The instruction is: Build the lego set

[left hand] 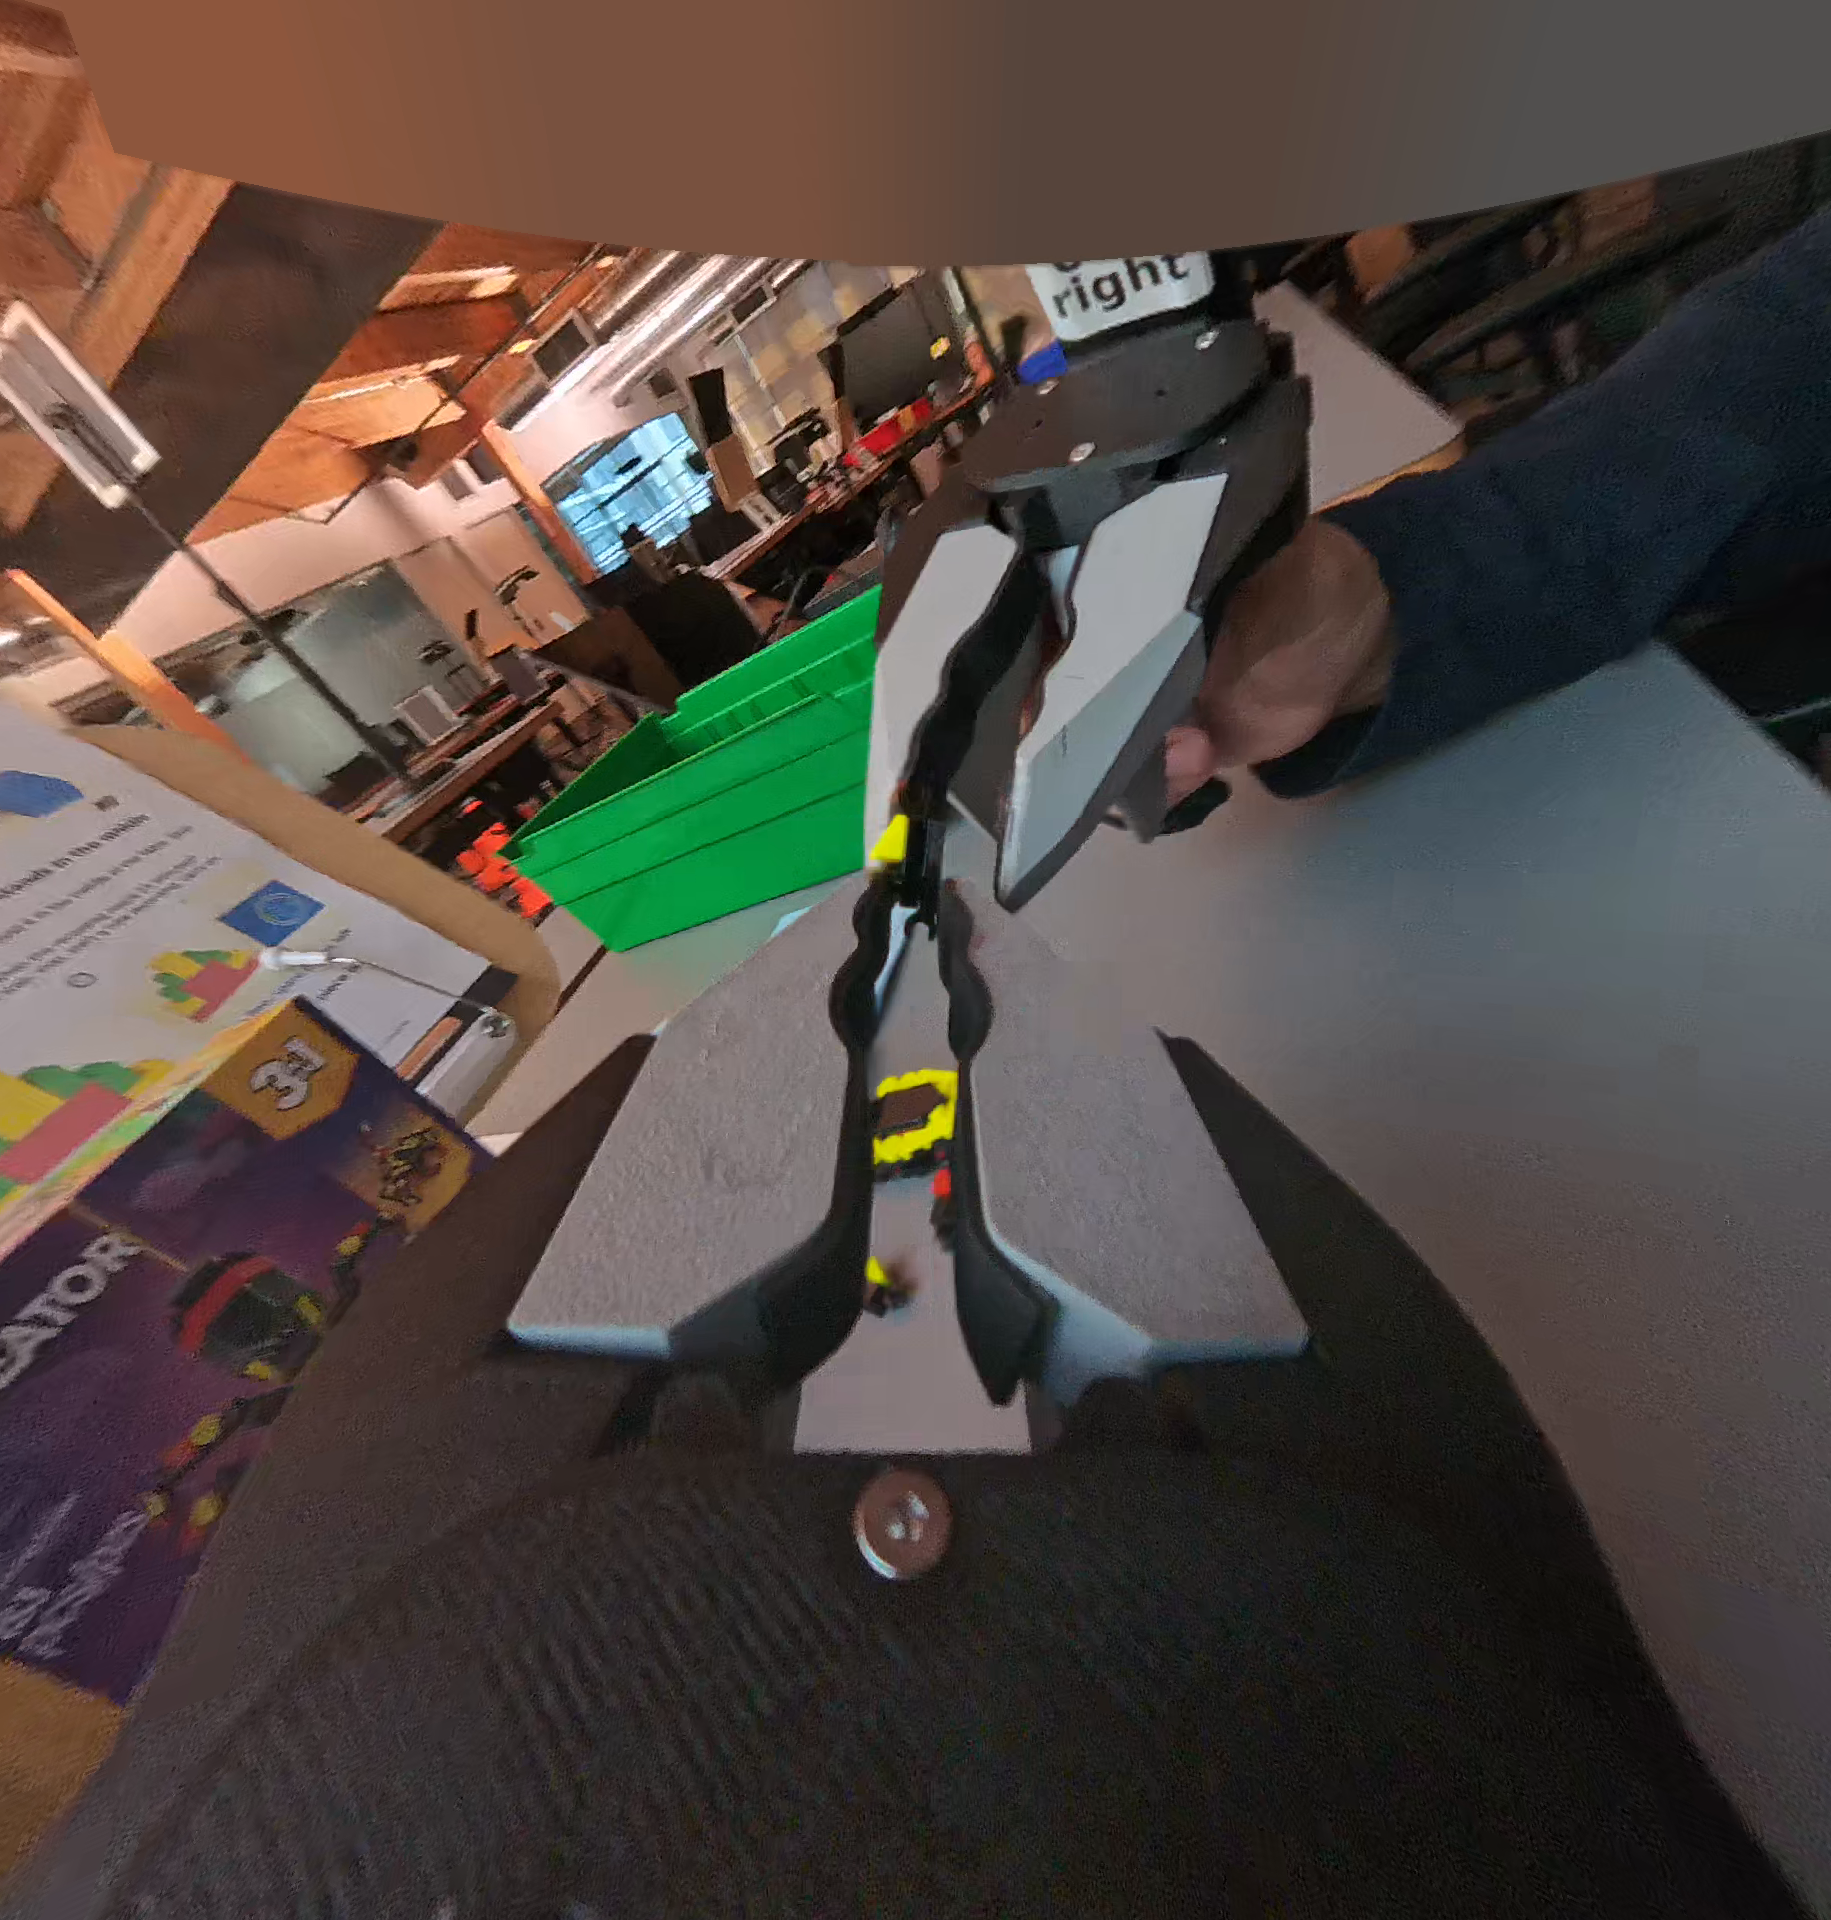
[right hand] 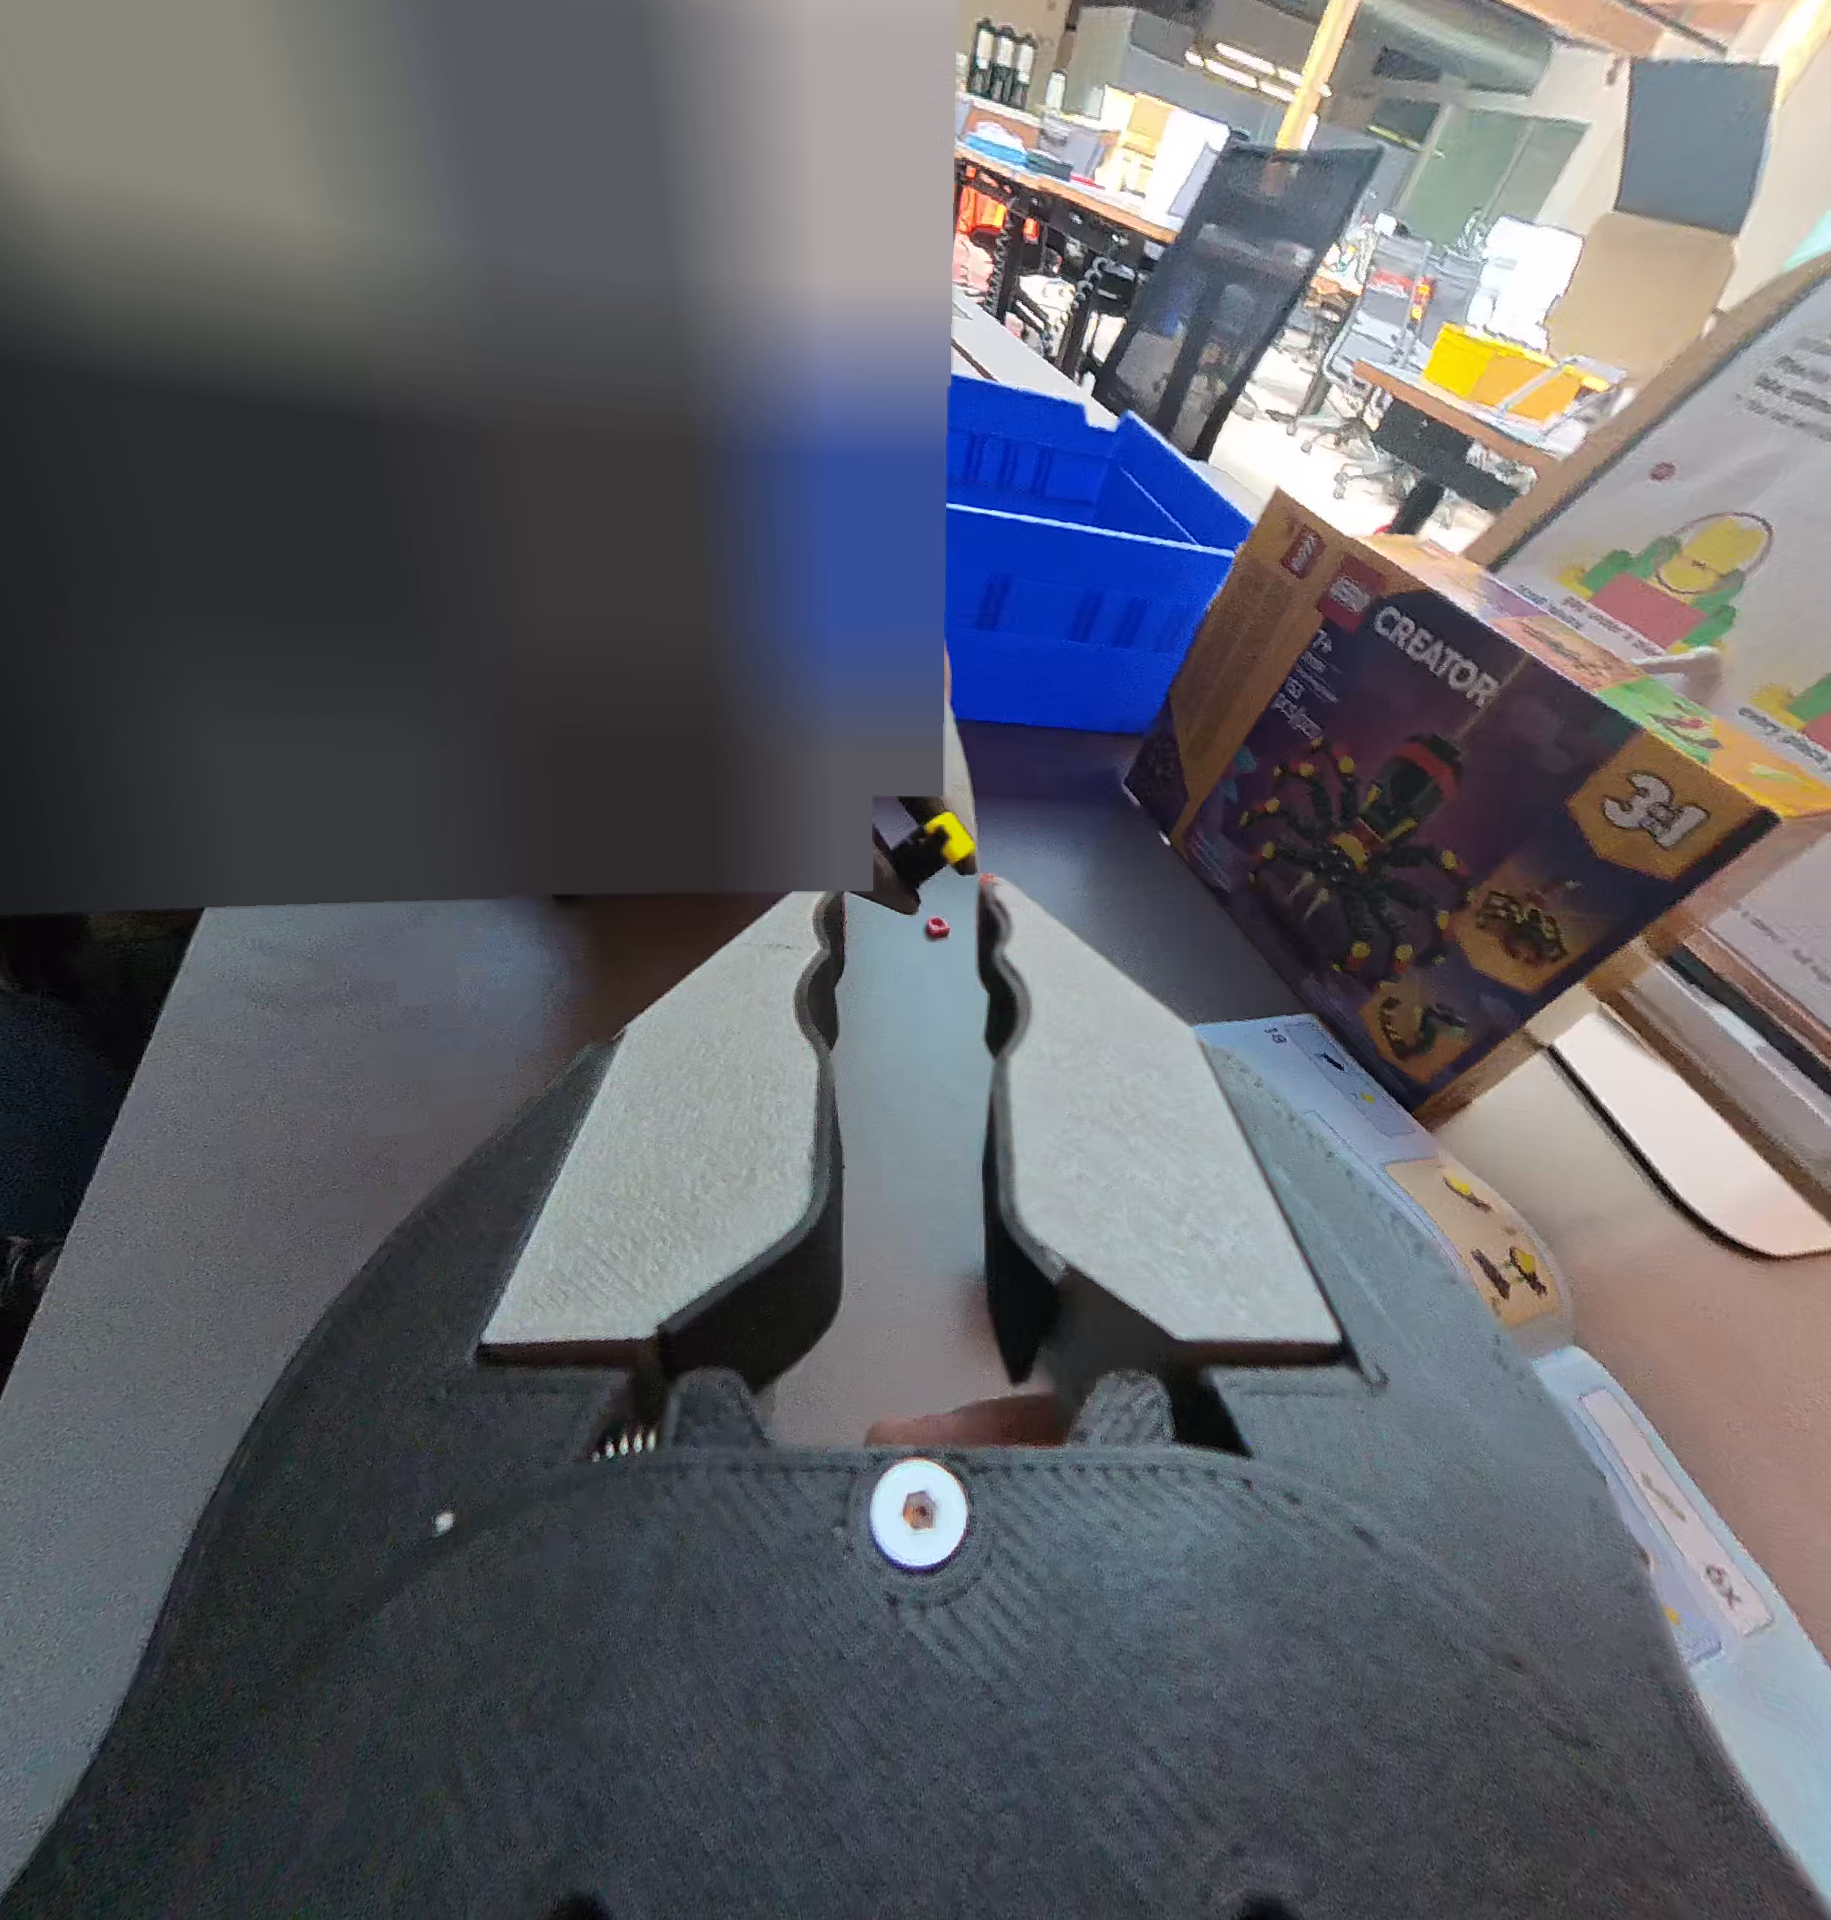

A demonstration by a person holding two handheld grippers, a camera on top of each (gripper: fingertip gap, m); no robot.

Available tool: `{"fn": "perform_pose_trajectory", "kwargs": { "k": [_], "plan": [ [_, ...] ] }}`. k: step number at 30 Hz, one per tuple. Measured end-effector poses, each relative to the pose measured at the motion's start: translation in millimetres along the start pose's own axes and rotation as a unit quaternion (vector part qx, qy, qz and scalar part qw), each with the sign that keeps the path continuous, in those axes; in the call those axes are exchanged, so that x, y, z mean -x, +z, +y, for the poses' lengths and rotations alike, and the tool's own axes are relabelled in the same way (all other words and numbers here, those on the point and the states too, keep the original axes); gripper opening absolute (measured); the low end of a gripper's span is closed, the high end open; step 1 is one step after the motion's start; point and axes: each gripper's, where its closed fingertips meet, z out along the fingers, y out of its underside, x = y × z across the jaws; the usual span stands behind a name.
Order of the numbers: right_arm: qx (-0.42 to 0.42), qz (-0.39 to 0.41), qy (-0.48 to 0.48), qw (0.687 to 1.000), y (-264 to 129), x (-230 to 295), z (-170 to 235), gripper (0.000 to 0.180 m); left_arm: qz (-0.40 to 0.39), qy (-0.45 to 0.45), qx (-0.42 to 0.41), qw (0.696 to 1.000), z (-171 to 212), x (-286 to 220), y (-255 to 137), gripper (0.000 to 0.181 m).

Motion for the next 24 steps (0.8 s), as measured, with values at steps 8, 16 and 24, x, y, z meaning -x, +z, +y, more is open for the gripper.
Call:
{"fn": "perform_pose_trajectory", "kwargs": {
  "k": [8,16,24],
  "plan": [
    [-0.039,-0.014,-0.031,0.999,-7.9,11.6,-18.6,0.021,0.099,-0.093,-0.129,0.982,-20.2,-10.5,-12.6,0.006],
    [-0.059,-0.026,-0.063,0.996,-12.4,26.5,-32.0,0.01,0.142,-0.104,-0.169,0.97,-28.8,-24.1,-13.9,0.006],
    [-0.043,-0.002,-0.118,0.992,-11.3,31.1,-31.6,0.009,0.148,-0.099,-0.166,0.97,-29.8,-29.2,-11.1,0.006]
  ]
}}
